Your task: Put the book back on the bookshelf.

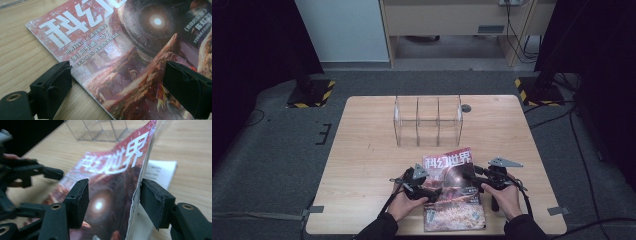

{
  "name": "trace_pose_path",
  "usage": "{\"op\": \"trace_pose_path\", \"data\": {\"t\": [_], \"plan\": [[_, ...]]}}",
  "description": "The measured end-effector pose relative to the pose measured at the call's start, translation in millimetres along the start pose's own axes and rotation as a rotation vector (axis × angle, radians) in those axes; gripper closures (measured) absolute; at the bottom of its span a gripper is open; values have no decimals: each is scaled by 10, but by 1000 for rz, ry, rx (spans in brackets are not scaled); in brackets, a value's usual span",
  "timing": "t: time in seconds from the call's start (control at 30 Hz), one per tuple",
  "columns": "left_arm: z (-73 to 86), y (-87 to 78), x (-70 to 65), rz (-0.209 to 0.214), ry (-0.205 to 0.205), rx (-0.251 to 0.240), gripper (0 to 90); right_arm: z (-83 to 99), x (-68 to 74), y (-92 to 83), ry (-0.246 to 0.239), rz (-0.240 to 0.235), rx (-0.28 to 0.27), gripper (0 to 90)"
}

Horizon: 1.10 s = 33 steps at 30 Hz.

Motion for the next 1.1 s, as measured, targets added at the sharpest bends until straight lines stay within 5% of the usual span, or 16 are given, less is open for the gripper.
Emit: {"op": "trace_pose_path", "data": {"t": [0.1,0.17,0.27,0.63,0.8,0.93,1.1], "plan": [[0,0,0,1,-1,0,80,55,-20,5,16,7,33,401],[-1,-1,1,2,-3,-1,80,143,0,11,34,-8,103,412],[-2,-2,3,4,-5,-3,80,201,21,43,12,-8,136,404],[-2,-6,6,5,-7,-3,83,195,-4,106,-22,-27,116,473],[-1,-26,36,-10,-5,-12,163,185,-51,97,-44,15,111,635],[-5,-48,75,-25,-11,-20,239,119,-26,59,-44,-7,78,781],[-22,-71,94,-16,-40,-25,264,65,14,26,-45,-38,51,828]]}}
Point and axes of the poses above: each handheld gripper's, and its own axes: y roughly forward along the jaws, z roughly out of its underside, x roughly to its left, the point moved 9 cm from there along y, roughly forward along the jaws, and after that the axes turned 6 degrees about -x, right-handed, at the moved point
